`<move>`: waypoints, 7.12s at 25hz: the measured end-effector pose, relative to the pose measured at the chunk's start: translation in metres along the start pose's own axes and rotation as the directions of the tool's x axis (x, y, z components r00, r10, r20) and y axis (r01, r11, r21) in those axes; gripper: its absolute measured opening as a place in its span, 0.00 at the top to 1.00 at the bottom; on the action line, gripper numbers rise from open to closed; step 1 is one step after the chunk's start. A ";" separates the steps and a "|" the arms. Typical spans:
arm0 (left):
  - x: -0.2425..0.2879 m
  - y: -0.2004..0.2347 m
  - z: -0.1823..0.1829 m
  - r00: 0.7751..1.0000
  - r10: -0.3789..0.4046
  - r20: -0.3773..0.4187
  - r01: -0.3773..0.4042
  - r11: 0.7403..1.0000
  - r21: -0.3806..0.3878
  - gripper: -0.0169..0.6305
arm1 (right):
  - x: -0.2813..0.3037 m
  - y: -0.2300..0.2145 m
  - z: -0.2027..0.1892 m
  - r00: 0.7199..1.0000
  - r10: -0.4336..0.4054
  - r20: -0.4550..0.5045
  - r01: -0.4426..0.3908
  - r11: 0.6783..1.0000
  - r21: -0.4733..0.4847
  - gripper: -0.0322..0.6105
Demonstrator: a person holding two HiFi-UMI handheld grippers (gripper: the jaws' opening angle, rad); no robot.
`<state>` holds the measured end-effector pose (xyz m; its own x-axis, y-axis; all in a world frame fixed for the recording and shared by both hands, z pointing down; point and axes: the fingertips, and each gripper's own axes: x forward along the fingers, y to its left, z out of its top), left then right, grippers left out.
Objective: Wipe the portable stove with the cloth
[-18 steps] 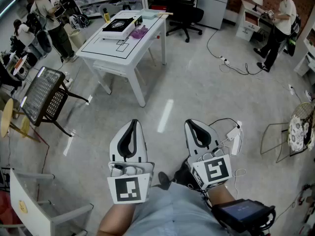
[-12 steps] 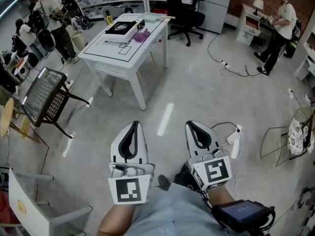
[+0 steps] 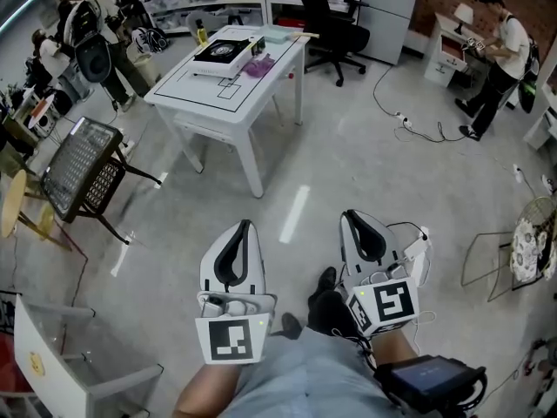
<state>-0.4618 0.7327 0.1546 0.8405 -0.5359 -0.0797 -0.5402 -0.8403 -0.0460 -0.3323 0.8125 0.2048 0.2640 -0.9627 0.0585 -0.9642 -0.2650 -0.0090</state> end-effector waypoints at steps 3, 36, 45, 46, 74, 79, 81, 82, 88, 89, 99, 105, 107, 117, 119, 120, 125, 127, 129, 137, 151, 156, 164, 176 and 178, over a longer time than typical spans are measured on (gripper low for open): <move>0.014 0.006 -0.015 1.000 0.003 -0.024 -0.003 1.000 -0.008 0.95 | 0.014 -0.013 -0.008 1.000 -0.018 -0.009 0.018 1.000 0.009 0.87; 0.395 0.026 -0.047 0.998 0.023 -0.063 -0.018 0.997 0.069 0.95 | 0.327 -0.241 -0.014 0.996 0.066 -0.060 -0.062 0.996 0.066 0.87; 0.474 0.074 -0.092 0.993 0.043 -0.114 -0.038 0.998 0.047 0.95 | 0.419 -0.259 -0.047 0.990 0.087 -0.115 -0.078 0.993 0.085 0.87; 0.485 0.084 -0.099 0.992 0.045 -0.119 -0.040 0.998 0.043 0.95 | 0.432 -0.260 -0.052 0.988 0.092 -0.124 -0.081 0.993 0.086 0.86; 0.670 0.275 -0.104 0.958 0.282 -0.045 -0.280 0.958 0.058 0.95 | 0.742 -0.233 -0.003 0.915 0.401 -0.049 -0.402 0.915 -0.024 0.86; 0.704 0.287 -0.121 0.937 0.342 -0.071 -0.338 0.939 0.058 0.95 | 0.785 -0.243 -0.017 0.878 0.474 -0.072 -0.476 0.879 -0.028 0.86; 0.722 0.291 -0.133 0.928 0.360 -0.092 -0.357 0.933 0.051 0.95 | 0.806 -0.247 -0.029 0.855 0.510 -0.097 -0.514 0.858 -0.019 0.86; 0.732 0.294 -0.140 0.925 0.366 -0.105 -0.362 0.931 0.052 0.95 | 0.817 -0.249 -0.035 0.842 0.528 -0.109 -0.532 0.847 -0.012 0.86; 0.785 0.321 -0.192 0.891 0.406 -0.203 -0.406 0.913 0.043 0.95 | 0.884 -0.245 -0.073 0.741 0.656 -0.145 -0.661 0.750 0.017 0.86; 0.791 0.326 -0.203 0.881 0.415 -0.226 -0.417 0.908 0.039 0.95 | 0.892 -0.242 -0.085 0.708 0.684 -0.174 -0.691 0.722 0.028 0.85; 0.813 0.373 -0.301 0.769 0.488 -0.412 -0.532 0.846 0.010 0.95 | 0.953 -0.210 -0.219 0.430 0.752 -0.500 -0.847 0.528 0.067 0.54; 0.809 0.390 -0.338 0.718 0.514 -0.469 -0.583 0.812 -0.001 0.95 | 0.961 -0.199 -0.266 0.317 0.698 -0.642 -0.883 0.464 0.067 0.53; 0.806 0.394 -0.344 0.711 0.521 -0.473 -0.594 0.804 -0.007 0.95 | 0.961 -0.198 -0.270 0.298 0.691 -0.658 -0.893 0.445 0.062 0.53; 0.804 0.389 -0.310 0.720 0.538 -0.438 -0.601 0.799 -0.005 0.95 | 0.948 -0.196 -0.257 0.258 0.720 -0.644 -0.889 0.438 0.135 0.78; 0.804 0.389 -0.292 0.726 0.553 -0.409 -0.604 0.797 0.008 0.95 | 0.950 -0.194 -0.235 0.275 0.754 -0.597 -0.877 0.451 0.167 0.78; 0.803 0.389 -0.283 0.728 0.563 -0.391 -0.606 0.795 0.016 0.95 | 0.951 -0.193 -0.222 0.285 0.768 -0.574 -0.875 0.453 0.171 0.78; 0.798 0.387 -0.225 0.726 0.612 -0.314 -0.633 0.773 0.043 0.95 | 0.948 -0.186 -0.150 0.315 0.810 -0.496 -0.896 0.425 0.126 0.78; 0.797 0.386 -0.197 0.727 0.632 -0.268 -0.645 0.763 0.049 0.95 | 0.944 -0.182 -0.118 0.319 0.827 -0.463 -0.908 0.407 0.102 0.78; 0.797 0.385 -0.170 0.728 0.652 -0.211 -0.656 0.753 0.062 0.95 | 0.941 -0.178 -0.088 0.323 0.846 -0.425 -0.920 0.386 0.071 0.78; 0.786 0.378 -0.105 0.682 0.729 -0.062 -0.720 0.684 0.122 0.95 | 0.935 -0.166 -0.015 0.299 0.903 -0.310 -0.952 0.306 -0.027 0.78; 0.739 0.414 -0.113 0.539 0.841 -0.043 -0.830 0.539 0.146 0.95 | 0.931 -0.103 -0.036 0.128 0.935 -0.330 -0.991 0.129 -0.019 0.78; 0.723 0.445 -0.158 0.521 0.842 -0.140 -0.838 0.536 0.103 0.95 | 0.929 -0.077 -0.090 0.066 0.904 -0.423 -0.993 0.099 0.058 0.78; 0.702 0.478 -0.247 0.511 0.802 -0.309 -0.838 0.545 0.028 0.95 | 0.933 -0.056 -0.170 0.038 0.838 -0.544 -0.990 0.106 0.096 0.78; 0.718 0.485 -0.268 0.589 0.732 -0.343 -0.791 0.609 -0.059 0.95 | 0.937 -0.055 -0.177 0.040 0.818 -0.574 -0.991 0.107 0.084 0.78; 0.727 0.483 -0.267 0.593 0.730 -0.340 -0.786 0.616 -0.048 0.95 | 0.941 -0.062 -0.177 0.037 0.822 -0.568 -0.991 0.101 0.083 0.78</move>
<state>-0.1003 -0.0852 0.3403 0.1182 -0.9588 0.2582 -0.9916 -0.1001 0.0821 -0.0282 -0.0673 0.4369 -0.7968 -0.2226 0.5618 -0.3576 0.9231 -0.1414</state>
